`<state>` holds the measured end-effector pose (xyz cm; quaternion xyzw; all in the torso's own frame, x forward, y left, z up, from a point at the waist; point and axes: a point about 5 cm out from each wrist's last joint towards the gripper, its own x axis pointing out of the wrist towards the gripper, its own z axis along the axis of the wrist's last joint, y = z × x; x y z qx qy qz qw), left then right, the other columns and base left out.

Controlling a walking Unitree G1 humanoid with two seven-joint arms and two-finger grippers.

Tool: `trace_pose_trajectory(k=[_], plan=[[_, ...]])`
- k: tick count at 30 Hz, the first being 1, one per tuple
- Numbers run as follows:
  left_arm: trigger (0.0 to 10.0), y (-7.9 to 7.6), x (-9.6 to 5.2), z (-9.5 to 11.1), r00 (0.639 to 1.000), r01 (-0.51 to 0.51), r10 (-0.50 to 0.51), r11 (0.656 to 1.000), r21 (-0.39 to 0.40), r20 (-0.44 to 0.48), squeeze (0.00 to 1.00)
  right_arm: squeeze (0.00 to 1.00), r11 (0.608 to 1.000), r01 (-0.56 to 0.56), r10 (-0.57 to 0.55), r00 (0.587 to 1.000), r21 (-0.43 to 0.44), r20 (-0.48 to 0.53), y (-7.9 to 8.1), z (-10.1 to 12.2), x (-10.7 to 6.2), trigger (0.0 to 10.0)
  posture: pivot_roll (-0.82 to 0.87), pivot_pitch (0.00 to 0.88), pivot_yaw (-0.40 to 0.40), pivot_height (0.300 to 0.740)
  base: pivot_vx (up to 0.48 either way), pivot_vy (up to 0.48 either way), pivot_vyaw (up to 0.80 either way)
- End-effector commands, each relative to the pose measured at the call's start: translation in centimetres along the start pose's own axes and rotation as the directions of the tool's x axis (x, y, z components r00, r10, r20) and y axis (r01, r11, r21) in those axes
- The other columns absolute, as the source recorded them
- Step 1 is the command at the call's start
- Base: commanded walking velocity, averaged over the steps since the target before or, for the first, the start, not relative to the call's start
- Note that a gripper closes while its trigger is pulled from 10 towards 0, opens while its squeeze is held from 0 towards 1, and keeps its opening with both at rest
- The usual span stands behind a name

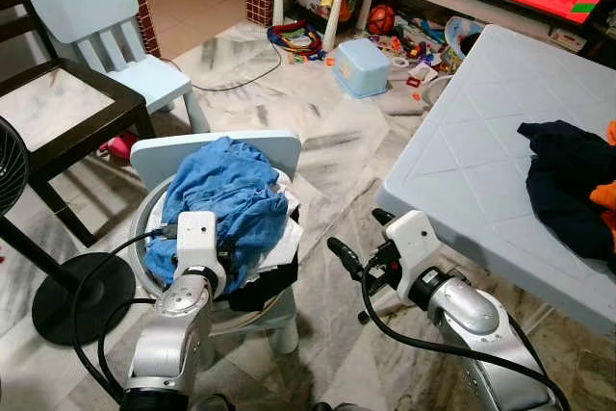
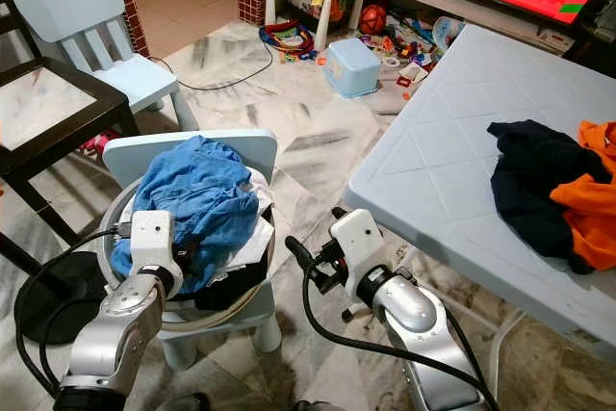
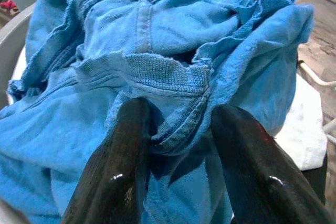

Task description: Hang hanger

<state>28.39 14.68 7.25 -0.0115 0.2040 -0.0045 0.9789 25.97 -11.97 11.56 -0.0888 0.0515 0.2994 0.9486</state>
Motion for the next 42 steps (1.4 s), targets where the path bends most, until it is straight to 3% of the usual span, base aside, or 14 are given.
trace_pose_trajectory(k=[1, 3, 4, 5, 6, 8, 9, 18, 19, 20, 21, 34, 41, 42], plan=[[10.0, -0.5, 0.1, -0.2, 1.000, 0.024, -0.023, 1.000, 0.010, -0.016, 0.00, 0.00, 1.000, 0.005, -0.005, 1.000, -0.009, -0.010, -0.1, -0.2, -0.2, 10.0, 0.01, 0.125, -0.113, 0.740, 0.000, 0.000, 0.00], [10.0, -0.5, 0.1, -0.4, 0.999, 0.023, -0.023, 1.000, 0.013, -0.025, 0.00, 0.00, 1.000, 0.006, -0.006, 1.000, -0.009, -0.010, -0.1, -0.3, -0.2, 10.0, 0.01, 0.125, -0.113, 0.740, 0.000, 0.000, 0.00], [10.0, -0.4, 0.1, -0.6, 0.999, 0.022, -0.021, 1.000, 0.013, -0.028, 0.33, 0.00, 1.000, 0.006, -0.006, 1.000, -0.009, -0.010, 0.0, -0.3, -0.2, 10.0, 0.01, 0.127, -0.111, 0.740, 0.000, 0.000, 0.00], [10.0, -0.2, 0.0, -1.0, 0.999, 0.017, -0.016, 1.000, 0.025, -0.047, 1.00, 0.00, 1.000, 0.006, -0.006, 1.000, -0.009, -0.010, 0.0, -0.3, -0.2, 10.0, 0.02, 0.130, -0.111, 0.740, 0.000, 0.000, 0.00], [10.0, 0.0, 0.0, -1.2, 0.998, 0.010, -0.007, 0.999, 0.037, -0.057, 0.95, 0.00, 1.000, 0.006, -0.006, 1.000, -0.008, -0.009, 0.0, -0.3, -0.2, 10.0, 0.02, 0.130, -0.111, 0.740, 0.000, 0.000, 0.00], [10.0, 0.2, 0.0, -1.4, 0.998, 0.002, 0.002, 0.998, 0.058, -0.068, 0.95, 0.00, 1.000, 0.005, -0.005, 1.000, -0.009, -0.010, 0.1, -0.3, -0.2, 10.0, 0.02, 0.130, -0.111, 0.740, 0.000, 0.000, 0.00], [10.0, 0.2, -0.1, -1.5, 0.997, 0.003, 0.002, 0.998, 0.062, -0.076, 0.00, 0.00, 1.000, 0.005, -0.005, 1.000, -0.008, -0.010, 0.1, -0.3, -0.2, 10.0, 0.02, 0.132, -0.111, 0.740, 0.000, 0.000, 0.00], [9.6, 0.7, 0.1, -2.3, 0.994, 0.012, -0.003, 0.997, 0.081, -0.107, 0.00, 0.00, 1.000, 0.005, -0.005, 1.000, -0.006, -0.011, 0.1, -0.3, -0.3, 10.0, 0.02, 0.133, -0.109, 0.740, 0.000, 0.000, 0.00], [3.8, 0.8, 0.1, -2.3, 0.994, 0.011, -0.003, 0.997, 0.078, -0.106, 0.00, 0.00, 1.000, 0.004, -0.004, 1.000, -0.006, -0.012, 0.1, -0.3, -0.3, 10.0, 0.01, 0.134, -0.110, 0.740, 0.000, 0.000, 0.00], [3.8, 0.8, 0.1, -2.3, 0.994, 0.011, -0.003, 0.997, 0.078, -0.106, 0.00, 0.00, 1.000, 0.004, -0.004, 1.000, -0.006, -0.012, 0.1, -0.3, -0.3, 10.0, 0.01, 0.134, -0.110, 0.740, 0.000, 0.000, 0.00], [0.0, 0.9, 0.2, -2.3, 0.995, 0.009, -0.001, 0.997, 0.075, -0.104, 0.00, 0.00, 1.000, 0.004, -0.004, 1.000, -0.006, -0.012, 0.2, -0.4, -0.3, 10.0, 0.01, 0.135, -0.109, 0.740, 0.000, 0.000, 0.00], [0.0, 1.7, 0.5, -1.7, 0.998, -0.031, 0.035, 0.997, 0.069, -0.053, 0.00, 0.00, 1.000, 0.000, 0.000, 1.000, -0.010, -0.013, 0.2, -0.4, -0.3, 10.0, 0.02, 0.131, -0.112, 0.740, 0.000, 0.000, 0.00], [0.0, 1.7, 0.4, -0.7, 0.998, -0.070, 0.068, 0.989, 0.134, 0.017, 0.00, 0.00, 1.000, -0.001, 0.001, 1.000, -0.018, -0.014, 0.1, -0.5, -0.2, 10.0, 0.02, 0.120, -0.112, 0.740, 0.000, 0.000, 0.00], [0.7, 1.5, 0.2, -0.2, 0.997, -0.071, 0.065, 0.985, 0.158, 0.041, 0.00, 0.00, 1.000, -0.002, 0.001, 1.000, -0.021, -0.014, 0.0, -0.5, -0.2, 10.0, 0.02, 0.119, -0.113, 0.740, 0.000, 0.000, 0.00]])
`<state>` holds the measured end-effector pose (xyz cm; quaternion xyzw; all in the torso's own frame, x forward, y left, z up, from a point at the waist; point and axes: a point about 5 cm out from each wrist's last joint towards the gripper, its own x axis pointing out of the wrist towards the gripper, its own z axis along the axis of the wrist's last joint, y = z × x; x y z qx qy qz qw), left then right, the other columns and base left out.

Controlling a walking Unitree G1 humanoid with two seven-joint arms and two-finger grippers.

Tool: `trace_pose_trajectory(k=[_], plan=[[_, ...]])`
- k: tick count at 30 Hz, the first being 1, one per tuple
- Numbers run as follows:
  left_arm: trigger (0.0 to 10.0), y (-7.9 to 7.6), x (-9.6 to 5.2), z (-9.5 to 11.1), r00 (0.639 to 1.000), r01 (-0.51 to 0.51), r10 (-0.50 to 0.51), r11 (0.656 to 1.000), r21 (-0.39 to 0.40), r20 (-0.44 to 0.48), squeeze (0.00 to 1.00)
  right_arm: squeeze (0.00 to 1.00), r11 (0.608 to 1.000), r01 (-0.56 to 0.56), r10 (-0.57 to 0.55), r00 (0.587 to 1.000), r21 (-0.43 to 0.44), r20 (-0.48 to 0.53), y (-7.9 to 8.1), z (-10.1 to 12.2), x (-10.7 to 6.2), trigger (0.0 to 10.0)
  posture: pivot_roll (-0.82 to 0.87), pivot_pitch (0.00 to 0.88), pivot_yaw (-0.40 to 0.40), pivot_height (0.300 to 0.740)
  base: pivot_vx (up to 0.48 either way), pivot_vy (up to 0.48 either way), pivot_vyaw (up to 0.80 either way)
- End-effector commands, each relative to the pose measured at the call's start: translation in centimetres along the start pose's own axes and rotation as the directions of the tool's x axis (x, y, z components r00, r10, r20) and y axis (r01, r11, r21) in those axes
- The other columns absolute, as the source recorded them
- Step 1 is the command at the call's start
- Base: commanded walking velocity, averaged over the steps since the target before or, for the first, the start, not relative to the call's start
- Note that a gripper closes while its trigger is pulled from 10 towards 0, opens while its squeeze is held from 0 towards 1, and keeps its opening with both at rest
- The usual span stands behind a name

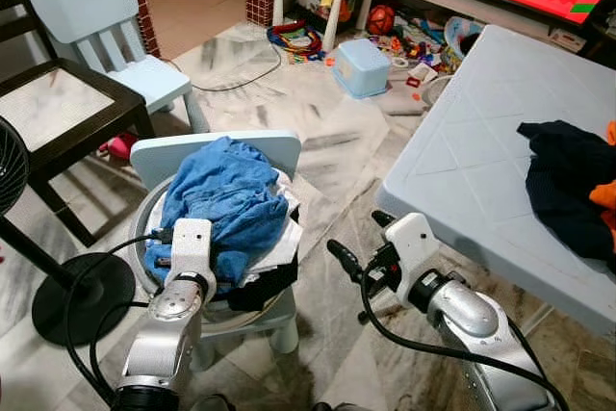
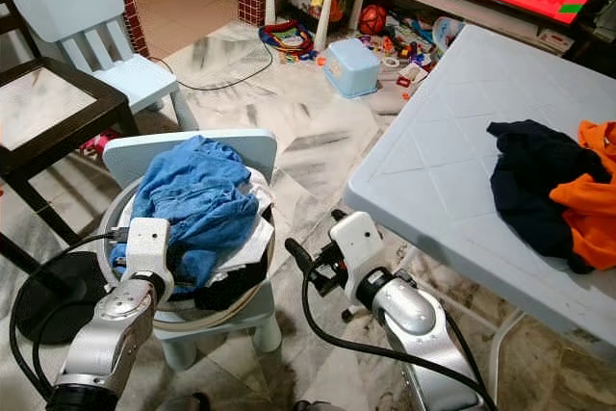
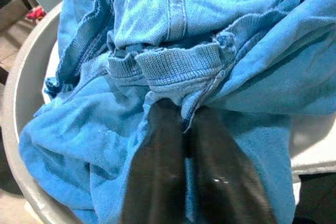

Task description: Hang hanger

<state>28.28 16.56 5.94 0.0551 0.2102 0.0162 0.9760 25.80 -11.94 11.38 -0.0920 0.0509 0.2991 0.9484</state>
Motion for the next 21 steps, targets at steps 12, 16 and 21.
trace_pose_trajectory(k=[12, 16, 21], plan=[[0.0, -0.6, -0.8, 1.4, 0.995, -0.022, 0.018, 0.999, 0.039, 0.094, 0.00, 0.00, 1.000, -0.006, 0.006, 1.000, -0.021, -0.009, 0.0, -0.2, 0.1, 10.0, 0.03, 0.122, -0.112, 0.740, 0.000, 0.000, 0.00], [0.0, -0.7, -1.8, 3.6, 0.966, -0.059, 0.017, 0.986, 0.155, 0.260, 0.00, 0.00, 1.000, -0.007, 0.007, 1.000, -0.021, -0.009, 0.1, -0.3, 0.0, 10.0, 0.03, 0.122, -0.111, 0.740, 0.000, 0.000, 0.00], [0.0, -2.3, -3.8, 5.2, 0.906, 0.005, -0.102, 0.973, 0.231, 0.412, 0.00, 0.00, 1.000, -0.003, 0.003, 1.000, -0.021, 0.000, -0.1, -0.2, 0.0, 10.0, 0.04, 0.119, -0.112, 0.740, 0.000, 0.000, 0.00]])
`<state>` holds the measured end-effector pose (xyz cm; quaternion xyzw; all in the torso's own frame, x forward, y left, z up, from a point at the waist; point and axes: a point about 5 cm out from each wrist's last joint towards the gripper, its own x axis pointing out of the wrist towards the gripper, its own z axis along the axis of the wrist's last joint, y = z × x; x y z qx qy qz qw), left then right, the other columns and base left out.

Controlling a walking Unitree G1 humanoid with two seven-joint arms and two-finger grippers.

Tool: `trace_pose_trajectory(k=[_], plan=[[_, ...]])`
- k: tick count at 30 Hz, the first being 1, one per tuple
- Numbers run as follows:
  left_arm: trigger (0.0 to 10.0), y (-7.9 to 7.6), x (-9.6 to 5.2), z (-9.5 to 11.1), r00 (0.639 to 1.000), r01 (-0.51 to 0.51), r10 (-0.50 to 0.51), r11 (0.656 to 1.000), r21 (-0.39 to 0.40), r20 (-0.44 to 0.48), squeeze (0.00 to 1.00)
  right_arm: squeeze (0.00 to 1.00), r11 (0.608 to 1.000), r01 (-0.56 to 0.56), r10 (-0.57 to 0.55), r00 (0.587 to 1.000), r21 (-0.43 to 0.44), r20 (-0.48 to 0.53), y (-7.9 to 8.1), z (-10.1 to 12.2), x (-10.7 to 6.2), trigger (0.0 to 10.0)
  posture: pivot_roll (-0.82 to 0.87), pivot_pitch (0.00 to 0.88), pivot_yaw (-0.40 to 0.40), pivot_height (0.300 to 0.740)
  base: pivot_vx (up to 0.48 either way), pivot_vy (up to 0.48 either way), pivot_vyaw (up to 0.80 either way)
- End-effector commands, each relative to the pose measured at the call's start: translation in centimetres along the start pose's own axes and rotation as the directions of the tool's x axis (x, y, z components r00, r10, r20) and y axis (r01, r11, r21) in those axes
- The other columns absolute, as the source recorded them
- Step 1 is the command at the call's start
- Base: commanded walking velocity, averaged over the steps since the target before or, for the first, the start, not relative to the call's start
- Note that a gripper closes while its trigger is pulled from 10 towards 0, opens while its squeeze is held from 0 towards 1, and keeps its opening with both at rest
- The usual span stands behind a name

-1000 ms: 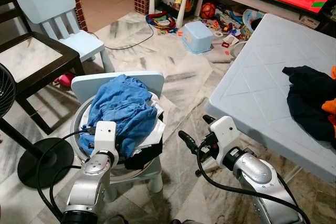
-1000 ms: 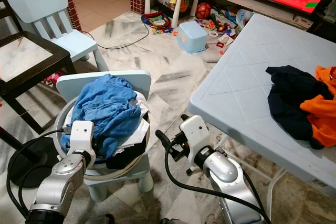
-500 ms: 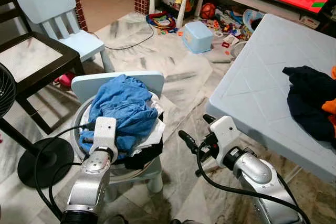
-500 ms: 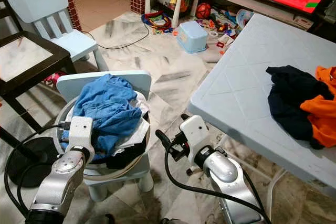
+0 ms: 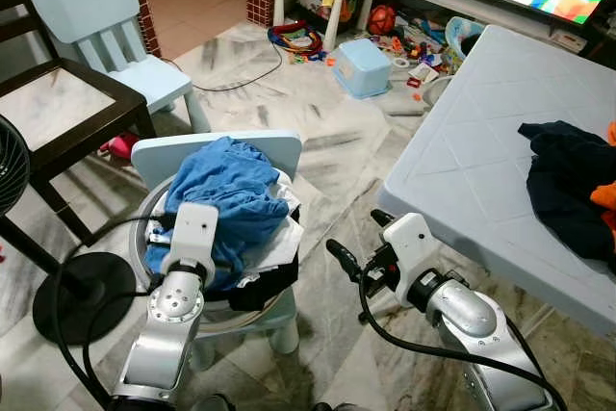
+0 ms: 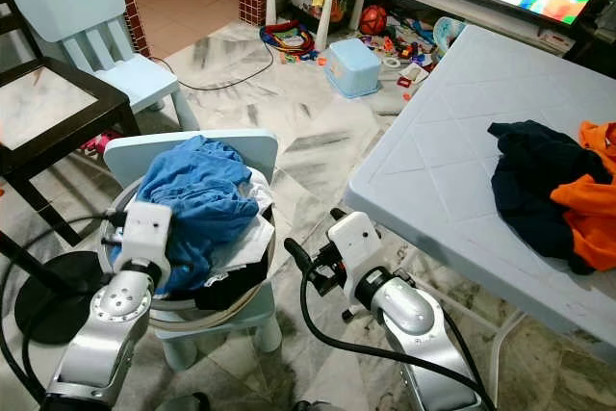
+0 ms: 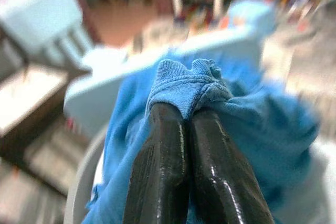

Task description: Hang hanger

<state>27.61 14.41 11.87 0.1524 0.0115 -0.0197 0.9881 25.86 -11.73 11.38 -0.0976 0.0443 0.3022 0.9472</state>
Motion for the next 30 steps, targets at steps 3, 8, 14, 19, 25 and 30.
trace_pose_trajectory(k=[3, 8, 14, 19, 25, 30], plan=[[0.0, -0.7, -1.6, 0.8, 0.994, 0.046, -0.053, 0.996, 0.079, 0.096, 0.00, 0.00, 1.000, 0.016, -0.016, 1.000, -0.001, 0.010, -0.4, 0.0, 0.0, 10.0, 0.05, 0.117, -0.115, 0.740, 0.000, 0.000, 0.00], [0.0, 1.1, -2.8, -0.4, 0.999, -0.030, 0.025, 0.993, 0.114, 0.048, 0.00, 0.00, 0.991, 0.127, -0.129, 0.988, 0.035, 0.082, -1.8, 1.1, 1.2, 10.0, 0.09, 0.103, -0.113, 0.740, 0.000, 0.000, 0.00], [1.5, 1.6, -3.0, 0.5, 0.996, -0.076, 0.073, 0.996, 0.041, 0.057, 0.00, 0.00, 0.967, 0.220, -0.236, 0.964, 0.130, 0.121, -2.9, 1.9, 1.8, 10.0, 0.13, 0.079, -0.116, 0.740, 0.000, 0.000, 0.00], [4.6, 1.0, -2.7, 1.0, 0.994, -0.070, 0.071, 0.998, -0.009, 0.081, 0.00, 0.00, 0.908, 0.328, -0.367, 0.923, 0.261, 0.118, -4.2, 1.7, 1.9, 10.0, 0.14, 0.029, -0.106, 0.740, 0.000, 0.000, 0.00], [10.0, 0.5, -1.7, 1.4, 0.995, -0.047, 0.048, 0.999, -0.013, 0.091, 0.00, 0.00, 0.834, 0.376, -0.449, 0.888, 0.404, 0.101, -5.1, 0.3, 2.2, 10.0, 0.17, 0.000, -0.084, 0.740, 0.000, 0.000, 0.00], [10.0, 1.0, -2.1, 1.0, 0.995, -0.050, 0.053, 0.998, -0.036, 0.086, 0.00, 0.00, 0.845, 0.381, -0.463, 0.872, 0.374, 0.158, -5.1, 1.1, 2.2, 10.0, 0.17, 0.000, -0.065, 0.740, 0.000, 0.000, 0.00]])
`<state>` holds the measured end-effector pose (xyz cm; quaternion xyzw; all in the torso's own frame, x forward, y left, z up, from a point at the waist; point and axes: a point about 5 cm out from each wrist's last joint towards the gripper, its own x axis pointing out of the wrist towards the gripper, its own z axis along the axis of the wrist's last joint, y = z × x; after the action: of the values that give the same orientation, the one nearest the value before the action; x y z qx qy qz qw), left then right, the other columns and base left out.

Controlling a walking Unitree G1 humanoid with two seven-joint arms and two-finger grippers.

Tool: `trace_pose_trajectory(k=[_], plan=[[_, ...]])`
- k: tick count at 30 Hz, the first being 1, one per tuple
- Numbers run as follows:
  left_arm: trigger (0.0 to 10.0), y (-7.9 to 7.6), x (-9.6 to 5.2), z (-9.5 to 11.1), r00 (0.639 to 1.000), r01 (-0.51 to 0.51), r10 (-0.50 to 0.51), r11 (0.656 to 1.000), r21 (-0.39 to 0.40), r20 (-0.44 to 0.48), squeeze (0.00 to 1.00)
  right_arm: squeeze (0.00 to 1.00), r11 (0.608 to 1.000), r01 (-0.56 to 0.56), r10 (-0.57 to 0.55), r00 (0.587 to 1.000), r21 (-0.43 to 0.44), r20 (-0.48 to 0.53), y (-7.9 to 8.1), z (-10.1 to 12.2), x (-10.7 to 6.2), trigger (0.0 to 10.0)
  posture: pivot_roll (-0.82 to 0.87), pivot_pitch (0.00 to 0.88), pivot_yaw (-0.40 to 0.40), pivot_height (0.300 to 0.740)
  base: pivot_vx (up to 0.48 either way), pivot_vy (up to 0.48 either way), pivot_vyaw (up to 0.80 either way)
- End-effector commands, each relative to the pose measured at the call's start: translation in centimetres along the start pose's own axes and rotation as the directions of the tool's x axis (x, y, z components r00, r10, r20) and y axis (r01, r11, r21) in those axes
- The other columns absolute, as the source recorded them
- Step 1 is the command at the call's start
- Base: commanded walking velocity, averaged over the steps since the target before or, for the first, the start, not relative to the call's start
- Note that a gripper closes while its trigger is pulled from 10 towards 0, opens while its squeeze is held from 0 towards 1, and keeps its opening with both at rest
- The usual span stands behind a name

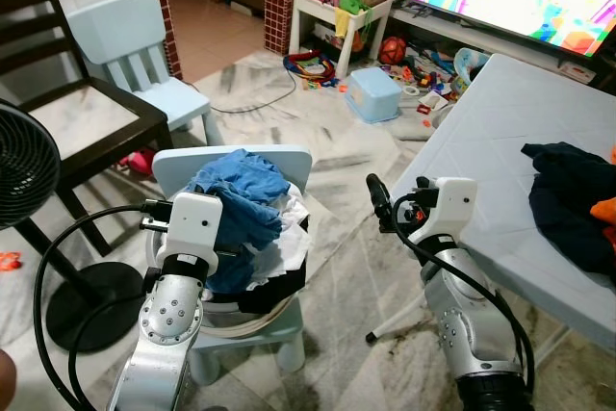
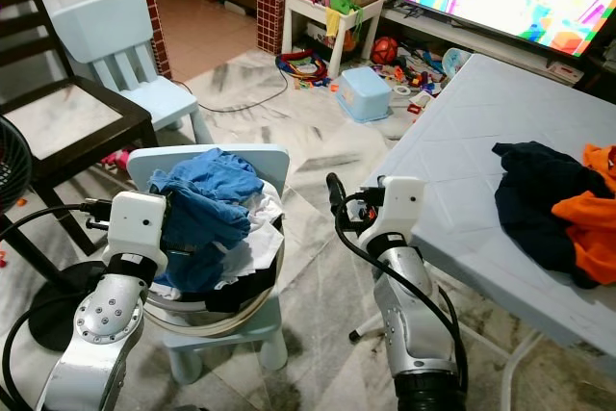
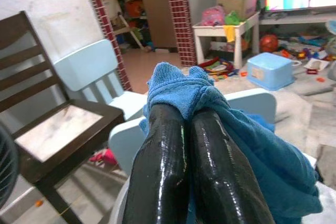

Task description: Hang hanger

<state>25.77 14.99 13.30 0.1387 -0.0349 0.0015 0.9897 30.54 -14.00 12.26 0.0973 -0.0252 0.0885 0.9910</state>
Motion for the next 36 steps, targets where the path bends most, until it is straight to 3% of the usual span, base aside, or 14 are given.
trace_pose_trajectory(k=[1, 7, 16, 25, 29, 36], plan=[[10.0, 0.6, -0.6, -0.7, 1.000, -0.009, 0.009, 1.000, 0.002, -0.009, 0.00, 0.00, 1.000, 0.011, -0.010, 0.999, -0.010, 0.052, -0.4, 1.0, -0.1, 10.0, 0.17, 0.000, -0.063, 0.740, 0.000, 0.000, 0.00], [10.0, 0.2, -0.8, -1.4, 1.000, 0.006, -0.006, 1.000, 0.002, -0.026, 0.00, 0.00, 0.998, 0.046, -0.044, 0.997, -0.033, 0.059, -1.9, 1.0, -0.5, 10.0, 0.15, 0.000, -0.070, 0.740, 0.000, 0.000, 0.00], [10.0, -0.4, -0.6, -1.4, 1.000, 0.019, -0.019, 1.000, -0.012, -0.012, 0.00, 0.00, 1.000, 0.023, -0.022, 0.997, -0.012, 0.076, -1.6, 1.0, -0.5, 10.0, 0.15, 0.000, -0.075, 0.740, 0.000, 0.000, 0.00], [10.0, 0.0, -0.5, -1.8, 1.000, 0.008, -0.008, 1.000, -0.011, -0.018, 0.00, 0.00, 0.996, 0.069, -0.066, 0.996, -0.050, 0.058, -2.1, 0.3, -0.8, 10.0, 0.14, 0.000, -0.071, 0.740, 0.000, 0.000, 0.00], [10.0, -0.2, -0.2, -1.9, 1.000, 0.008, -0.008, 1.000, 0.003, -0.028, 0.00, 0.00, 0.999, 0.040, -0.040, 0.999, 0.000, 0.036, -2.2, 0.2, -0.8, 10.0, 0.14, 0.000, -0.073, 0.740, -0.331, 0.000, 0.00], [10.0, -0.1, 0.0, -1.9, 0.999, 0.001, -0.001, 1.000, -0.011, -0.038, 0.00, 0.00, 0.999, 0.050, -0.050, 0.998, -0.009, 0.032, -2.2, 0.0, -0.9, 10.0, 0.14, 0.000, -0.077, 0.740, -0.368, 0.000, 0.00]])
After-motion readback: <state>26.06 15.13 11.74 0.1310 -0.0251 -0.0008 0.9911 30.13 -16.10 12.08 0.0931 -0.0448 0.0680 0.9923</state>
